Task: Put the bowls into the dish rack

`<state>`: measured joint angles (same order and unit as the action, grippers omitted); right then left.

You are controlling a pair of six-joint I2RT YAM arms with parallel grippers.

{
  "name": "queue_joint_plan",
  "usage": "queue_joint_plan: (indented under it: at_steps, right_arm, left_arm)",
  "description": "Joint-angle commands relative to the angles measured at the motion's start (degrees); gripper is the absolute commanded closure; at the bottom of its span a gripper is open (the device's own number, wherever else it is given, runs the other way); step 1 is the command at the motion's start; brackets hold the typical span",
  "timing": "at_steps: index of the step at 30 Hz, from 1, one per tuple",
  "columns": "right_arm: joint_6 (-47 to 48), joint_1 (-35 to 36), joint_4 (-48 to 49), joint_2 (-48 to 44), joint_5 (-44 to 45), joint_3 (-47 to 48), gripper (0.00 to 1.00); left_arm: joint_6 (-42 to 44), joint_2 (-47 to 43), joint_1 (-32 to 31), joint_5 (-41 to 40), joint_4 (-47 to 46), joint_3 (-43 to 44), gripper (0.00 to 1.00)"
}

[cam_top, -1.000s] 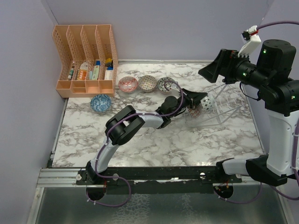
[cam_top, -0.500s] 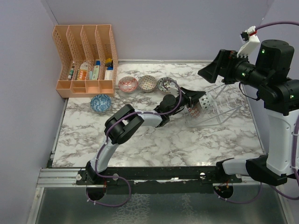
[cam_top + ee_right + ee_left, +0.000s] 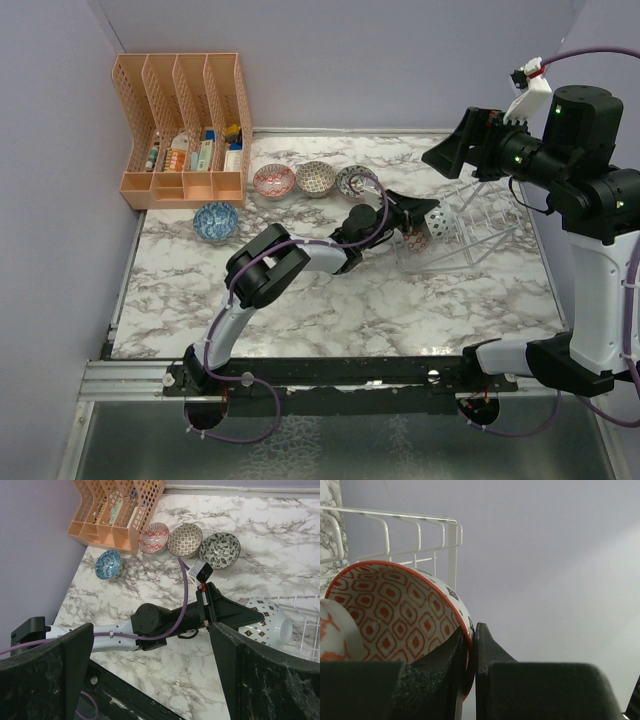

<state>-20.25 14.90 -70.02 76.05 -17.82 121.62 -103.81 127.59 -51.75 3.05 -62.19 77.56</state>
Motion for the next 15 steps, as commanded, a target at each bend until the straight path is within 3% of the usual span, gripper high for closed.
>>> queue_joint_plan:
  at_steps: [1,15]
  right_arm:
    - [0.87,-0.22,0.83,-0.94,-1.16,-0.31,0.01]
    - [0.82,-0.22,1.46,-1.77,-1.03,-2.26,0.01]
  left_arm:
    - [-0.96,0.38,-0.04,1.09,-3.70,0.31,0.85]
    - [-0.28,-1.38,-0.02,1.26,1.74,0.31,0.63]
